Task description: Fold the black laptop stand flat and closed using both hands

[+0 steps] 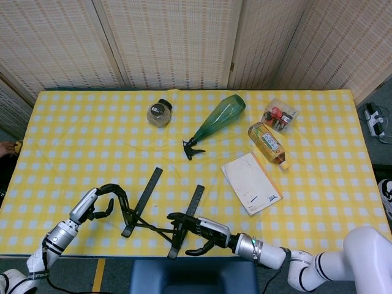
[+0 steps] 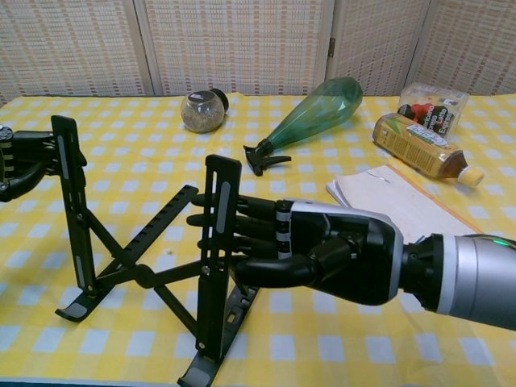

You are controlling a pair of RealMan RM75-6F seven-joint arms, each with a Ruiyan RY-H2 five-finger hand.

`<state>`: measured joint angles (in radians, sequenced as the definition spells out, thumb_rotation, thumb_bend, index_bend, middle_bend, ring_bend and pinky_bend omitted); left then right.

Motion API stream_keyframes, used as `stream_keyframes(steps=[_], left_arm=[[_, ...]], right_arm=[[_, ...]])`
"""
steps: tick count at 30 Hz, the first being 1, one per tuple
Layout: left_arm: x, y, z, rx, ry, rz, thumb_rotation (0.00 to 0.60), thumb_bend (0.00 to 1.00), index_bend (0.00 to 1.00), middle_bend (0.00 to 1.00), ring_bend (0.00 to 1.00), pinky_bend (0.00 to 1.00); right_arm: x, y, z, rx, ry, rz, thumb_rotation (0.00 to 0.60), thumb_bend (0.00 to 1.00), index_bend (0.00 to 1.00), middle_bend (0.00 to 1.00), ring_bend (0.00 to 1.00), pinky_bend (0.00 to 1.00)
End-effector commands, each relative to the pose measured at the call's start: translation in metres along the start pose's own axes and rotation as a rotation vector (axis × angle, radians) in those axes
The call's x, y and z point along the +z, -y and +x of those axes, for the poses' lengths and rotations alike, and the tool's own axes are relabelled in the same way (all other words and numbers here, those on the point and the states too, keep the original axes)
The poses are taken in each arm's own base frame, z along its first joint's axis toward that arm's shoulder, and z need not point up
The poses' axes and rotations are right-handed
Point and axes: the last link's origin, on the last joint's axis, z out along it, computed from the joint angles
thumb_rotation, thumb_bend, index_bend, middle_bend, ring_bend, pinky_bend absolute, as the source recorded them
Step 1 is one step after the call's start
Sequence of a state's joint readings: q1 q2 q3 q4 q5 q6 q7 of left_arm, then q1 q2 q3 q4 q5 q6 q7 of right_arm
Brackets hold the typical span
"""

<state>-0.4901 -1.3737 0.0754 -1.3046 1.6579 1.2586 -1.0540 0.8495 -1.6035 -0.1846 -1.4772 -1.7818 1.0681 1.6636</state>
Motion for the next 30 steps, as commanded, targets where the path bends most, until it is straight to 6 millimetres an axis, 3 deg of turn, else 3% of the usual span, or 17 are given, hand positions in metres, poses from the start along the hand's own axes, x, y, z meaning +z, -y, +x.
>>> stream_keyframes(steps=[1,8,16,30], left_arm=[[0.0,0.0,0.0,0.0,-0.005,-0.003,0.6,0.71,0.37,0.42,0.34,0.21],[-0.002,-0.001,0.001,0.042,-0.018,-0.025,0.6,0.71,0.24,0.22,0.14,0.16],[-0.005,-0.002,0.0,0.083,-0.004,-0.032,0.6,0.71,0.11,0.1,0.03,0.1],[-0.008,0.0,0.001,0.1,0.028,-0.018,0.6,0.71,0.08,0.07,0.0,0.05]], right_arm=[[0.004,-0.001,-0.004,0.04,0.005,-0.003,0.6,0.3,0.0,0.0,0.01,0.0],[0.013,-0.004,-0.012,0.073,0.035,-0.017,0.6,0.3,0.0,0.0,0.01,0.0],[0.022,-0.007,-0.022,0.074,0.061,-0.029,0.6,0.3,0.0,0.0,0.01,0.0],[0.023,-0.022,-0.028,0.141,0.052,-0.073,0.6,0.3,0.0,0.0,0.0,0.0]])
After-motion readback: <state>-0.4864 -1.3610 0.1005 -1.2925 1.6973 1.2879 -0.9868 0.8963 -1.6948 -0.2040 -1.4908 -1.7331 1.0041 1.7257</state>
